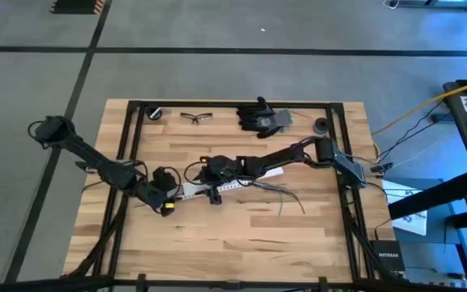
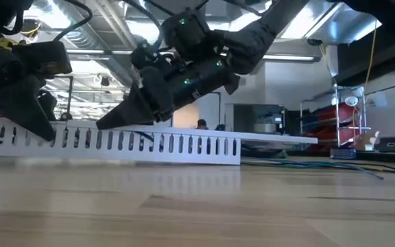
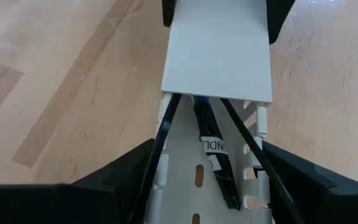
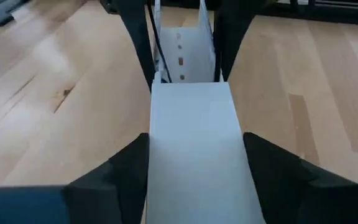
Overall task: Ziptie cables
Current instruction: Close the white cable duct
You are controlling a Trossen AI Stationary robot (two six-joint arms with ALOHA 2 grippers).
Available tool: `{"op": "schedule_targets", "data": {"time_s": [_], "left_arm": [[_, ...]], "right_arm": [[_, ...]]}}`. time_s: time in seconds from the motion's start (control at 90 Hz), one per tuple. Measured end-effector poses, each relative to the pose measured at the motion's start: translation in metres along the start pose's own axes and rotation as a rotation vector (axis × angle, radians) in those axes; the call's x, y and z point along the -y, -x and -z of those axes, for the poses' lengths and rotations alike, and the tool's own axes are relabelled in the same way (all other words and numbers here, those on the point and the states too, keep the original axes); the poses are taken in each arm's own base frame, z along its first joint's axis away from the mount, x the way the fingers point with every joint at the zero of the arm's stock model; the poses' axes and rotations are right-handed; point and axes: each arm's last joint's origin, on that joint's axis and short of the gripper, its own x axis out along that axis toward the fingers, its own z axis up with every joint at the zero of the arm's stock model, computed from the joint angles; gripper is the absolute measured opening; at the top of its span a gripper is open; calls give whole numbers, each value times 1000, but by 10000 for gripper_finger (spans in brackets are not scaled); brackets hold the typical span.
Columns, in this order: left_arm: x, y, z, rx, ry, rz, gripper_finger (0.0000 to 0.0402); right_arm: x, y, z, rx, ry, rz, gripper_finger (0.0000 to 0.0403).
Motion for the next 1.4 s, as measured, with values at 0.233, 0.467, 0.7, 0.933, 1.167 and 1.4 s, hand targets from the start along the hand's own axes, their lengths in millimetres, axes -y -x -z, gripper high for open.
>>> {"op": "schedule_targets", "data": {"time_s": [0.233, 0.467, 0.7, 0.933, 1.167, 1.4], "left_arm": [[2, -3, 0, 8, -22, 9, 237], [6, -16, 5, -26, -39, -26, 237], [6, -18, 8, -53, -54, -26, 237], [6, -18, 8, -53, -57, -25, 237], [6, -18, 8, -50, -48, -24, 237], [4, -21, 5, -45, -28, -29, 238]], "right_arm": [[2, -20, -3, 30, -14, -13, 208], [5, -51, -16, 38, -6, -44, 208], [0, -68, -24, 46, 4, -67, 208], [0, -69, -25, 62, 12, -66, 208], [-2, -70, -22, 25, 13, -51, 236], [4, -65, -26, 4, 7, -33, 338]]}}
